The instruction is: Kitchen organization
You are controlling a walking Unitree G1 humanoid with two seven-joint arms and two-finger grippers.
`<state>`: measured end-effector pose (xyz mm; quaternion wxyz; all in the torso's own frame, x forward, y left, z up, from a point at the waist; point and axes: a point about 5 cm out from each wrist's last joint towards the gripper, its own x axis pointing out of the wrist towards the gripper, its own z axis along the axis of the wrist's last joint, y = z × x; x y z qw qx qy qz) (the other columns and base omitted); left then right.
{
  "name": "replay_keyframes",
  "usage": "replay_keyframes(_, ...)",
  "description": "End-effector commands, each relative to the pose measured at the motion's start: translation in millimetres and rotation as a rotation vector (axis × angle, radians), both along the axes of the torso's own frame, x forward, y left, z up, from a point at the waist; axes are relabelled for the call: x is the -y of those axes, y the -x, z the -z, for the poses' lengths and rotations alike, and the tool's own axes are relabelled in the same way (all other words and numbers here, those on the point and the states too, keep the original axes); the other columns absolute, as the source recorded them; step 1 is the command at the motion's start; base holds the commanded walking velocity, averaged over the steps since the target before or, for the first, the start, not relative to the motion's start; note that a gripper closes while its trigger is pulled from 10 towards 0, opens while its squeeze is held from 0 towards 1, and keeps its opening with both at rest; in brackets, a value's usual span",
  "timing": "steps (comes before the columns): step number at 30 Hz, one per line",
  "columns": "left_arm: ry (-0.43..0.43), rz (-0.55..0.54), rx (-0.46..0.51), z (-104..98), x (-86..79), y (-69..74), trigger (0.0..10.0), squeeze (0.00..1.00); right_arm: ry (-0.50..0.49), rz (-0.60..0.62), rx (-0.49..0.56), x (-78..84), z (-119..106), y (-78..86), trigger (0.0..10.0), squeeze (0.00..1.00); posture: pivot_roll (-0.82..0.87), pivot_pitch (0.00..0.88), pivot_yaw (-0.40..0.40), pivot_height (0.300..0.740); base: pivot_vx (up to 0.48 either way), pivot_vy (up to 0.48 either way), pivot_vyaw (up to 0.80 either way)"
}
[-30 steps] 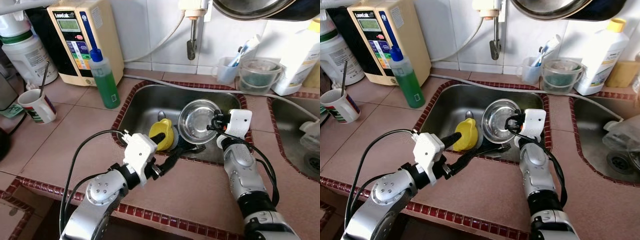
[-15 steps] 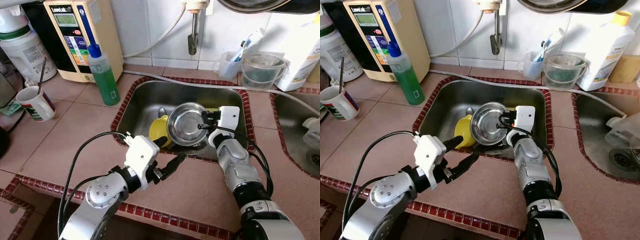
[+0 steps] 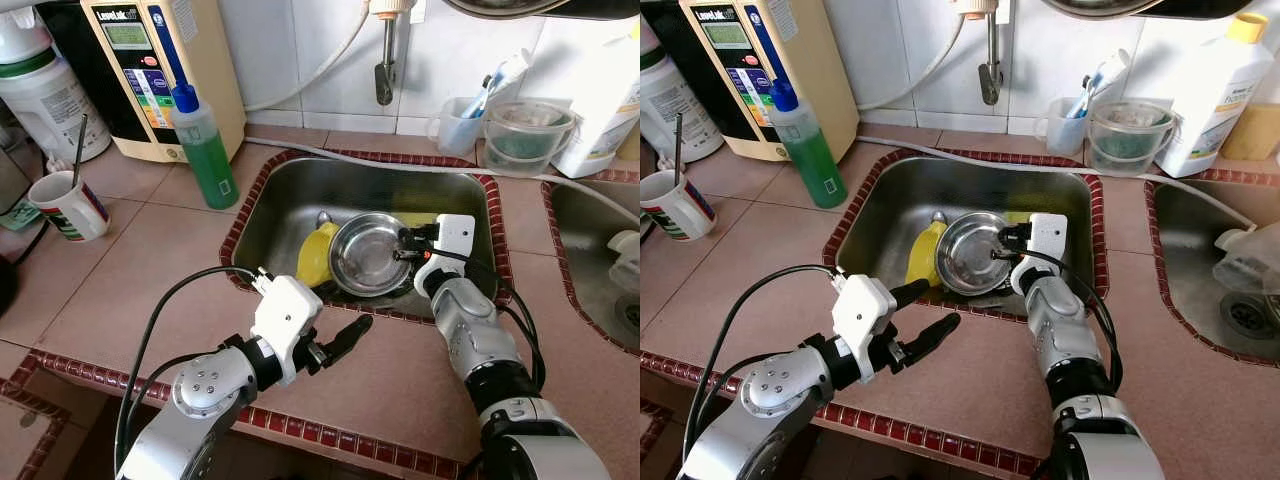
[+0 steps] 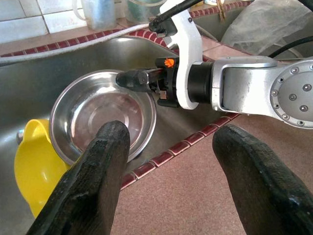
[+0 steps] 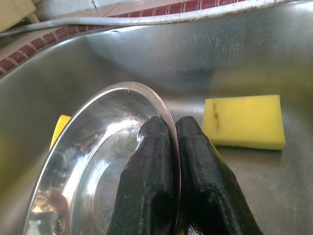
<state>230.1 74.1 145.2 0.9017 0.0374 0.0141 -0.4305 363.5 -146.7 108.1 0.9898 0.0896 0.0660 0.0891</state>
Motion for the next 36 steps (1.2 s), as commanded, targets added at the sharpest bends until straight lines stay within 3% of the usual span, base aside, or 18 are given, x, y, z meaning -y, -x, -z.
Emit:
replay_keyframes(1,-0.007,0.008,0.014,-3.9,-0.4,1.3,10.0,0.00,-0.010,-0.003,-0.027,-3.0,1.0,-1.7,10.0,0.00,-0.06,0.124,0.116,0.740,0.000,0.000,0.00)
replay_keyframes(4,-0.005,0.008,0.013,-4.2,-0.4,1.3,10.0,0.00,-0.011,-0.004,-0.039,-3.0,2.3,-1.5,10.0,0.00,-0.06,0.123,0.116,0.740,0.000,0.000,0.00)
replay_keyframes(5,-0.005,0.008,0.014,-4.4,-0.4,1.1,10.0,0.00,-0.017,0.001,-0.047,-2.8,3.0,-1.5,10.0,1.00,-0.06,0.122,0.115,0.740,0.000,0.000,0.00)
replay_keyframes(29,-0.002,0.000,0.028,-5.9,-0.6,-3.9,10.0,0.00,-0.027,-0.006,-0.023,-7.1,-1.4,-3.0,10.0,1.00,-0.06,0.093,0.108,0.740,0.000,0.000,0.00)
replay_keyframes(36,0.005,-0.047,0.056,-7.5,-3.4,-14.1,10.0,0.00,0.017,-0.014,0.141,-10.4,-17.9,-1.3,10.0,1.00,-0.05,0.068,0.086,0.740,0.000,0.000,0.00)
